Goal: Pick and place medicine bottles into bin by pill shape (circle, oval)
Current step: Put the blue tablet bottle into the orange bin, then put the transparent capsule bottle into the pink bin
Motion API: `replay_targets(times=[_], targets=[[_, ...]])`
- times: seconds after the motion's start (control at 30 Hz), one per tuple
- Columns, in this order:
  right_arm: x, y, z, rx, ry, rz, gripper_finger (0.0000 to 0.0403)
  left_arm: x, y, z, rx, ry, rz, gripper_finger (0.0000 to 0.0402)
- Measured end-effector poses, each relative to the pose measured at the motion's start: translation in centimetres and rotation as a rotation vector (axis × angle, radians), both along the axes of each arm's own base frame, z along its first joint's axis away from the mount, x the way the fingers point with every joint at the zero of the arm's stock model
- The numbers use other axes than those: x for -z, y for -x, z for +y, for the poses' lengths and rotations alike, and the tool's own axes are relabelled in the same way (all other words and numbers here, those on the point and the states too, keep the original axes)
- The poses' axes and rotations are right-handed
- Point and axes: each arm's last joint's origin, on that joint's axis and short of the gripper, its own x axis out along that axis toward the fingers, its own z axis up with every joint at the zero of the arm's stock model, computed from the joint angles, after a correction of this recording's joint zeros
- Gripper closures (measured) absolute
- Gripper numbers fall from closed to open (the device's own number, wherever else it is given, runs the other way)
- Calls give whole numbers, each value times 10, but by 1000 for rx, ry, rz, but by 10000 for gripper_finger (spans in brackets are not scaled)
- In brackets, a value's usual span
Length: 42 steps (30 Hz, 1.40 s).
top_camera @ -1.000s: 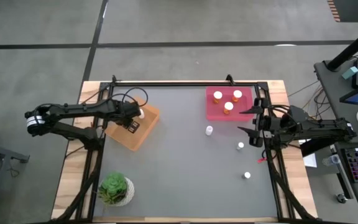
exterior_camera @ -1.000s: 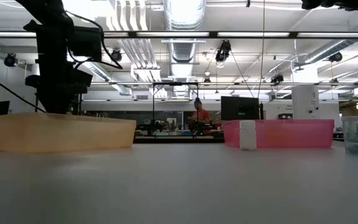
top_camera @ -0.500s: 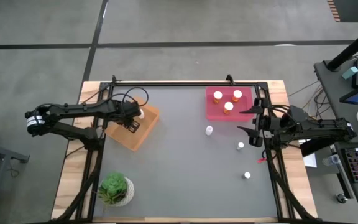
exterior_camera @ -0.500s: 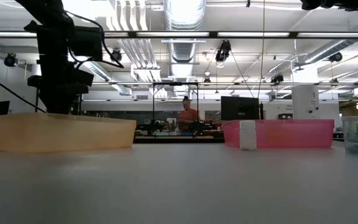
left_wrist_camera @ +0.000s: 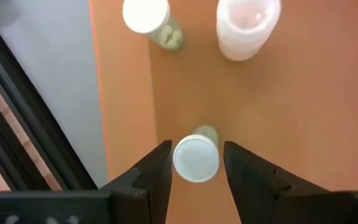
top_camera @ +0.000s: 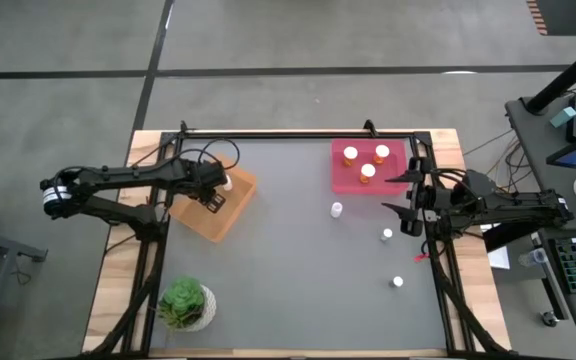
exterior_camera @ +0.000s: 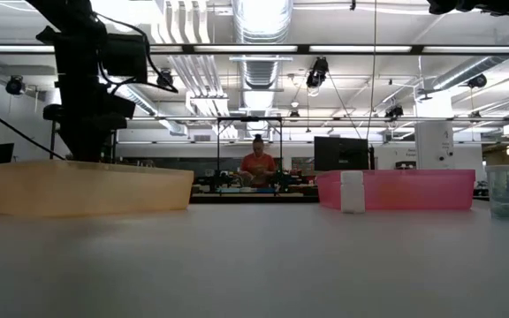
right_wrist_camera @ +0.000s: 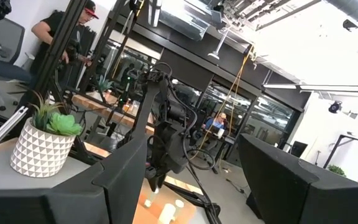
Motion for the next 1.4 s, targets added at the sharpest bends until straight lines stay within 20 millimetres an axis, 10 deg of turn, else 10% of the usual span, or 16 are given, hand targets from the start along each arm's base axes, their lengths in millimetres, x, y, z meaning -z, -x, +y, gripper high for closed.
replay_targets(times=[0.4, 0.7, 1.4], targets=[[0, 0, -1, 38, -12, -1, 156, -56, -19, 3, 71, -58, -132, 273], [0, 0, -2, 66, -56, -4, 156, -98, -67, -11, 503, -326, -467, 273], [19, -33, -6, 111, -736, 213, 156, -88, -94, -29, 938, -859, -653, 273]])
